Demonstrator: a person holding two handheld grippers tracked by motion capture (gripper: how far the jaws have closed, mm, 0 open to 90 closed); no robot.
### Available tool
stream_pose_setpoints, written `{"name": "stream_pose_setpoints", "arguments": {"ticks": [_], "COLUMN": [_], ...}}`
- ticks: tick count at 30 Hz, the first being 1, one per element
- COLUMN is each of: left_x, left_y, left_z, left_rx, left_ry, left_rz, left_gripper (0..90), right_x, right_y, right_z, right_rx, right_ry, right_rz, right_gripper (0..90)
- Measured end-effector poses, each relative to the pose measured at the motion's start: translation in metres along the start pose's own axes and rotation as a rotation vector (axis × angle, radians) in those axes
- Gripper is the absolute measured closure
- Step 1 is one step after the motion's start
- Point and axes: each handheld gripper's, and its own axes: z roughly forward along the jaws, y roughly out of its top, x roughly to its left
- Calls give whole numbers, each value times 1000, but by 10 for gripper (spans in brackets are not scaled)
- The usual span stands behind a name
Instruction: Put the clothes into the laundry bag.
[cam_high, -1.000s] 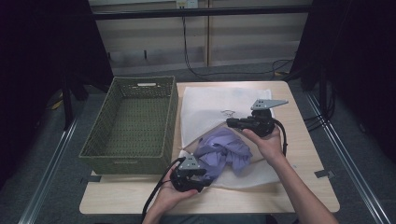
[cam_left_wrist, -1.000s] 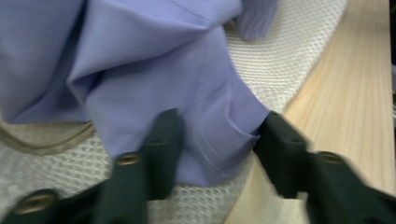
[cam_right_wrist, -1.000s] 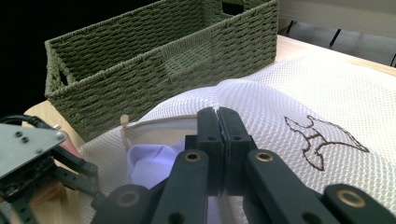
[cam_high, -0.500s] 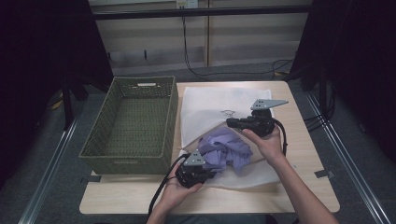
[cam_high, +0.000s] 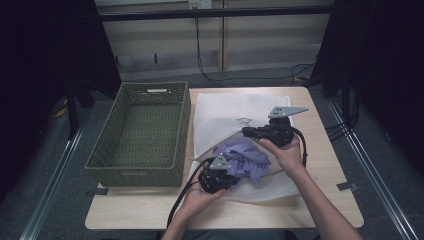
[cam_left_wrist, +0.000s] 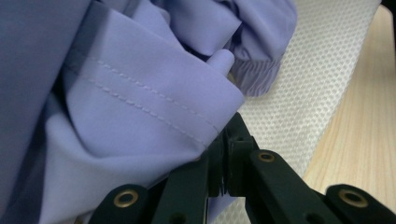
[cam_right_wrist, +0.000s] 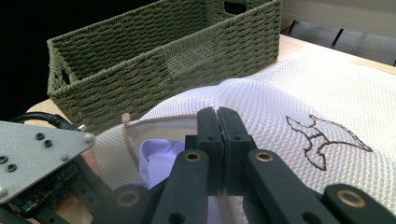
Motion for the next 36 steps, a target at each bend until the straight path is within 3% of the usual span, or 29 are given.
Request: {"name": "stream_pose_setpoints", "arguments": {"ticks": [6, 8, 30, 36], "left_x": [1, 2, 8, 8], "left_y": [2, 3, 10, 16], "left_z": [4, 2, 5, 2], "left_rx": [-18, 0, -21, -19], "left_ry": [-3, 26, 50, 54], "left_rz": [-21, -14, -82, -67], "left_gripper": [886, 886, 890, 890], "right_x": [0, 0, 0, 0], "right_y": [0, 0, 0, 0], "right_z": [0, 0, 0, -1], "right_rx": [1, 0, 3, 3], "right_ry": [2, 2, 3, 5], "right_rz": [-2, -2, -3, -2], "right_gripper": [892, 892, 892, 892]}}
